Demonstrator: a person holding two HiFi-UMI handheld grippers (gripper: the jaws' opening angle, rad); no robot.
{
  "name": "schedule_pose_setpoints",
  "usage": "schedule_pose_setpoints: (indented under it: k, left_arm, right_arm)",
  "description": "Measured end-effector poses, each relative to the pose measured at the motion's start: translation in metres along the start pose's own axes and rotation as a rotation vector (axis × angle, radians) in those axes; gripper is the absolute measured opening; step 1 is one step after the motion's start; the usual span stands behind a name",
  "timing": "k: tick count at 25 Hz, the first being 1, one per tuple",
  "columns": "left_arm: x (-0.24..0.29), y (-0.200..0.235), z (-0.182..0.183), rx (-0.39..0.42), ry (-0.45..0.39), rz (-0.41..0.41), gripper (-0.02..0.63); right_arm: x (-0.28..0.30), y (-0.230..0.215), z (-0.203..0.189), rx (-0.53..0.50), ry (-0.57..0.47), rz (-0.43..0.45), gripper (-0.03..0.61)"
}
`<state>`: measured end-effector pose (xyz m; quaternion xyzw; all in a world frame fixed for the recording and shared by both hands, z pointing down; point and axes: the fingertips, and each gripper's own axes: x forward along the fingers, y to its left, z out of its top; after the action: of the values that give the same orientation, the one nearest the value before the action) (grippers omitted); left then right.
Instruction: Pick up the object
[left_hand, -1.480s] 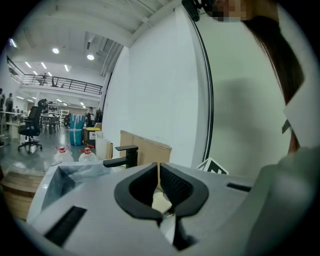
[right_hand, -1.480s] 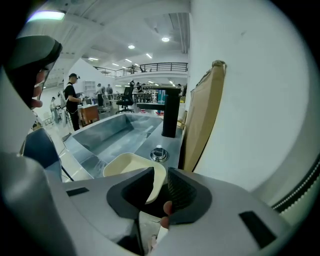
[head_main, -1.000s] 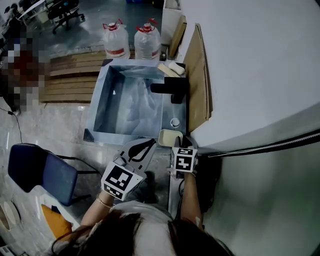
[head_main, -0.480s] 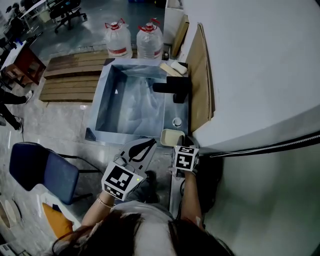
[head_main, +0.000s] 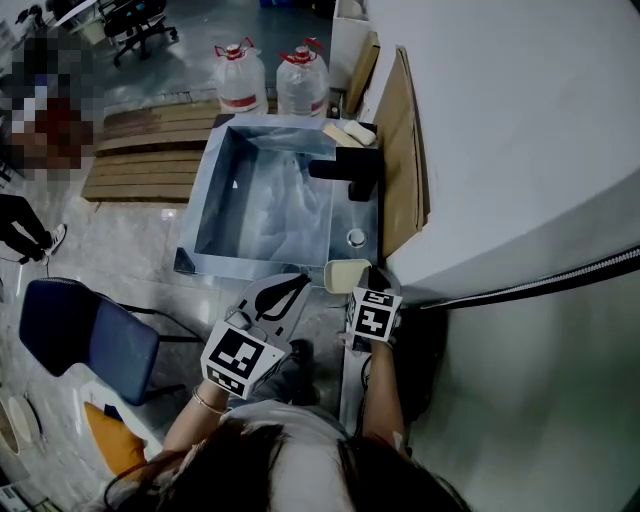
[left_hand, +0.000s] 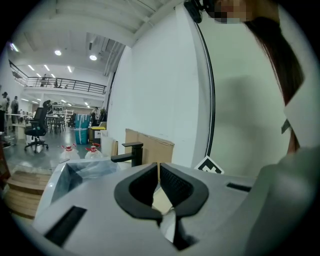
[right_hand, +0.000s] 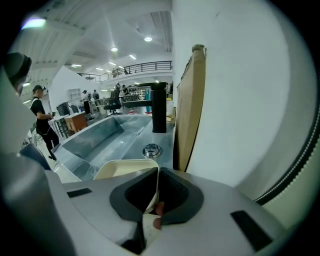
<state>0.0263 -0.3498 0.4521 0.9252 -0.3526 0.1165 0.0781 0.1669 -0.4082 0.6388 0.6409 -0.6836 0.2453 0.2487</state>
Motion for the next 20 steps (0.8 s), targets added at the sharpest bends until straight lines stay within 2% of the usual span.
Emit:
schedule_pose_setpoints:
  k: [20]
  left_arm:
    - [-0.045, -0.04, 0.009, 0.022, -0.049, 0.017, 0.009]
  right_arm:
    - [-0.072, -0.001, 0.012, 0.056, -0.13, 0.004, 0.034]
